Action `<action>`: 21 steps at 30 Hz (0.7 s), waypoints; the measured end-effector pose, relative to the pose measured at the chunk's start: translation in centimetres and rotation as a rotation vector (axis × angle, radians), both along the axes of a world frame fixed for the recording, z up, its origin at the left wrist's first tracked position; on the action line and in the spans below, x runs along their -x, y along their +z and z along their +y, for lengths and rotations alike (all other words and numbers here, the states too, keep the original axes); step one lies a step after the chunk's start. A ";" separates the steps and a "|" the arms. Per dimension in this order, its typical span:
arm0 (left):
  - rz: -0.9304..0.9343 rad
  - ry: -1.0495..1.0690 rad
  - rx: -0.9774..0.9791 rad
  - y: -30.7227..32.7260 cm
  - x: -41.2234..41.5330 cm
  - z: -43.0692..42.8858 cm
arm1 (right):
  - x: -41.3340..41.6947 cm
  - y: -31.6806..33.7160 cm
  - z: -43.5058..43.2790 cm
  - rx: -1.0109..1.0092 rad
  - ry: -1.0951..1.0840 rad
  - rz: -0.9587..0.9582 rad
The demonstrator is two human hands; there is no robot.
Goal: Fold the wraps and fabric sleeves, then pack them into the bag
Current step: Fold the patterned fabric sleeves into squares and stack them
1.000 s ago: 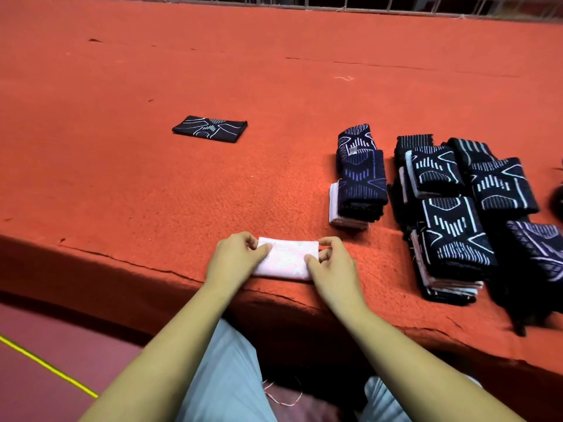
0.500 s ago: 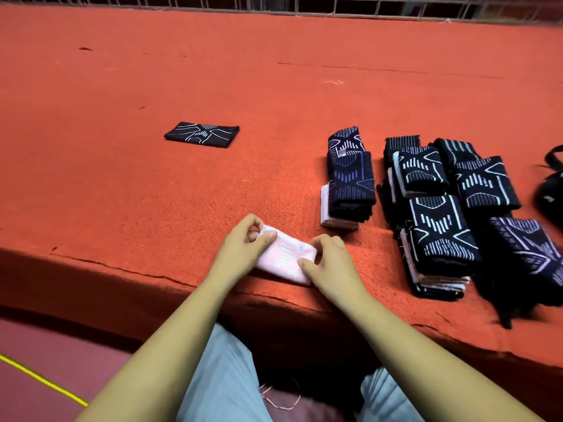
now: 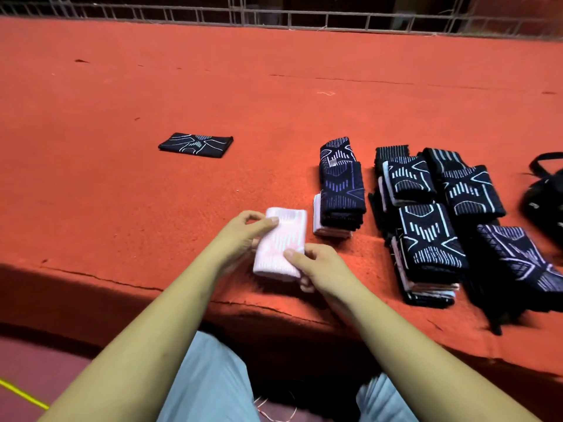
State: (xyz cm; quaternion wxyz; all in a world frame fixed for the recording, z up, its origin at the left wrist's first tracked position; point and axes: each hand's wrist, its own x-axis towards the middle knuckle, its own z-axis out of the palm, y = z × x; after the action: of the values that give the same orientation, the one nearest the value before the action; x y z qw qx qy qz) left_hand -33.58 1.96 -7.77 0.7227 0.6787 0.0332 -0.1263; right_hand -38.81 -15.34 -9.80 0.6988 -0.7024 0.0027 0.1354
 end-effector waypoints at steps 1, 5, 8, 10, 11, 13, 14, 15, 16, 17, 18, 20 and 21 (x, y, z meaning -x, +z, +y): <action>0.034 -0.004 -0.038 -0.7 -0.1 -0.2 | -0.6 -0.4 0.3 0.012 -0.082 0.011; 0.018 0.078 -0.162 -3.1 -0.6 -0.5 | -2.7 -1.2 0.9 0.310 -0.271 -0.087; -0.066 0.136 -0.243 -4.0 -1.4 -0.5 | -3.3 -1.0 1.7 0.494 -0.310 -0.184; -0.159 0.111 -0.448 -4.3 -1.9 -0.5 | -3.6 -0.9 2.2 0.698 -0.265 -0.244; -0.203 0.094 -0.580 -4.3 -2.1 -0.5 | -3.7 -0.7 2.6 0.850 -0.213 -0.249; -0.277 0.045 -0.815 -4.0 -2.5 -0.2 | -3.6 0.2 3.1 1.114 -0.136 -0.229; -0.302 0.030 -0.873 -3.8 -2.8 0.1 | -3.6 0.8 3.3 1.180 -0.137 -0.239; -0.315 0.034 -0.867 -3.5 -3.1 0.6 | -3.6 1.5 3.5 1.210 -0.153 -0.276; -0.321 0.050 -0.826 -3.2 -3.5 1.4 | -3.6 2.2 3.8 1.219 -0.171 -0.332; -0.330 0.067 -0.797 -3.0 -3.8 2.4 | -3.9 2.8 4.1 1.211 -0.184 -0.385; -0.347 0.082 -0.795 -2.7 -4.2 3.6 | -4.4 3.4 4.6 1.192 -0.188 -0.424; -0.376 0.109 -0.858 -2.4 -5.0 6.5 | -6.1 4.4 5.8 1.139 -0.176 -0.442; -0.384 0.123 -0.897 -2.3 -5.3 7.9 | -7.1 4.8 6.6 1.111 -0.166 -0.441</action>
State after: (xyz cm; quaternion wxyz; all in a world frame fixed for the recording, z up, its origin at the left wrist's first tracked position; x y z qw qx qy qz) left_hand -28.25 9.90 -10.07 0.3582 0.9309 -0.0095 0.0709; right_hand -31.66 -8.75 -5.01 0.2197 -0.9712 -0.0173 -0.0901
